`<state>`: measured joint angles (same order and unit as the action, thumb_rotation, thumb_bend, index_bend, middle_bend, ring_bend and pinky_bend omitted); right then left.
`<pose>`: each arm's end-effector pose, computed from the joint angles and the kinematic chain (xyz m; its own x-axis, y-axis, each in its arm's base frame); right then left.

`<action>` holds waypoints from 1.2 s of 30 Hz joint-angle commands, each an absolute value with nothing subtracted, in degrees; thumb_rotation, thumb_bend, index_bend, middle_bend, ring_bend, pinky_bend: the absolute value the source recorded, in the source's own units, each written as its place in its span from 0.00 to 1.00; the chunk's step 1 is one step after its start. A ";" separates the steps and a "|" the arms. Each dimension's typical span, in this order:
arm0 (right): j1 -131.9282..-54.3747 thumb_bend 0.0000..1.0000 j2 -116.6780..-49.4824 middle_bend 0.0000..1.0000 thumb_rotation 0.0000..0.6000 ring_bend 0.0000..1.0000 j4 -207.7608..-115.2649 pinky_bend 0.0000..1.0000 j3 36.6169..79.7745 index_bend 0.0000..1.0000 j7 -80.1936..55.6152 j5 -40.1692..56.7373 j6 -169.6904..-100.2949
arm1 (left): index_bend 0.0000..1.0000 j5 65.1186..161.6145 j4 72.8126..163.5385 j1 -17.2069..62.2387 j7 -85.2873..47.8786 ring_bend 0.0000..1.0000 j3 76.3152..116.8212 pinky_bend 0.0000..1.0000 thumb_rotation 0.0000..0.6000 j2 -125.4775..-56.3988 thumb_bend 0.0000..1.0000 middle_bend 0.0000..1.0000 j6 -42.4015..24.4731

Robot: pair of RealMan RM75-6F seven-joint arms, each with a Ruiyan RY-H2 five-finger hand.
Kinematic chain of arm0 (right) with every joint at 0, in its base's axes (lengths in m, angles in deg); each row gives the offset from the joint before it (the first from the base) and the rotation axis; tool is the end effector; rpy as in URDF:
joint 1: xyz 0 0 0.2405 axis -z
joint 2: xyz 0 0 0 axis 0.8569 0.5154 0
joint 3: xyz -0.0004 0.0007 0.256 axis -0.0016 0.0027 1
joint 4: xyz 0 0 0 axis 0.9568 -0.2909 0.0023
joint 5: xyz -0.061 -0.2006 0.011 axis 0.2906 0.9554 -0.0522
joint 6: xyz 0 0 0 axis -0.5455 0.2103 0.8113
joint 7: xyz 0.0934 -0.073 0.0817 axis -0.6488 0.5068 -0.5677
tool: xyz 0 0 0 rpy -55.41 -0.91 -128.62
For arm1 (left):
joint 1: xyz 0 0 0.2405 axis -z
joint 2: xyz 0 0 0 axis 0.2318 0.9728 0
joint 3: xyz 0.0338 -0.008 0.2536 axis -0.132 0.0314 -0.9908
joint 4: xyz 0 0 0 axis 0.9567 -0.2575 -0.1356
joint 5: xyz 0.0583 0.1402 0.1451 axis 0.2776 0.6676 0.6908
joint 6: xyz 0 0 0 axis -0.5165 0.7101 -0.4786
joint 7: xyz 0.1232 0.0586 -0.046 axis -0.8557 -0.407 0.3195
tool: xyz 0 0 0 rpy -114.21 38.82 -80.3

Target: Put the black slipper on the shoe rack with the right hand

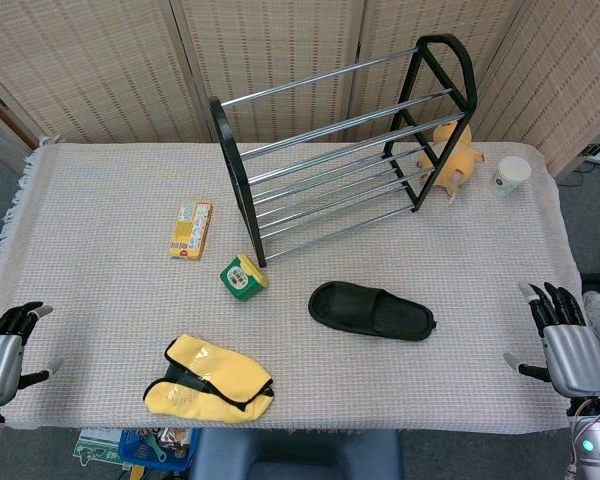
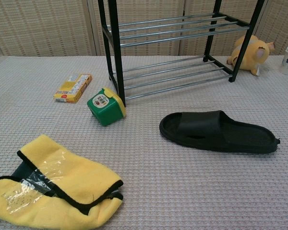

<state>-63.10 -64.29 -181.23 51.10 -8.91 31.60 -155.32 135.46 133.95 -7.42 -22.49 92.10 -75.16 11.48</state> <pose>-0.3065 -0.1776 0.1531 0.3932 -0.0181 0.9193 -0.9194 -0.0031 0.3932 -0.3215 0.1912 0.1514 0.4678 -0.0136 0.8837 0.8837 0.0257 -0.4674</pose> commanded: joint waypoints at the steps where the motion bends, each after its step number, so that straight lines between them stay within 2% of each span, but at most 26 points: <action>1: -62.93 0.08 -64.36 0.09 1.00 0.00 -181.20 0.00 51.12 0.00 -9.02 31.64 -155.63 | 0.26 135.55 133.89 -7.45 -22.38 0.20 92.07 0.31 1.00 -75.17 0.17 0.22 11.54; 17: -63.35 0.08 -65.62 0.10 1.00 0.00 -181.82 0.02 50.79 0.00 -6.89 33.91 -156.24 | 0.26 135.98 134.29 -7.54 -21.85 0.20 91.89 0.31 1.00 -74.32 0.17 0.22 11.57; 22: -65.05 0.08 -67.03 0.10 1.00 0.00 -184.28 0.03 50.79 0.00 -3.77 33.06 -152.99 | 0.26 136.24 134.09 -7.36 -21.59 0.20 91.73 0.31 1.00 -74.59 0.17 0.22 11.26; 25: -65.92 0.08 -68.24 0.11 1.00 0.00 -185.58 0.09 51.19 0.00 -3.62 31.75 -151.33 | 0.26 136.11 133.91 -7.53 -21.11 0.20 91.59 0.31 1.00 -74.68 0.17 0.22 11.22; 36: -70.53 0.07 -73.86 0.13 1.00 0.01 -185.51 0.15 53.33 0.00 3.58 21.78 -142.32 | 0.26 135.46 132.97 -7.81 -20.95 0.20 91.09 0.31 1.00 -75.08 0.17 0.22 10.39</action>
<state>-69.36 -72.63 -185.85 52.68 2.30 23.48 -143.93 135.48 133.01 -7.84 -20.89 91.13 -75.02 10.47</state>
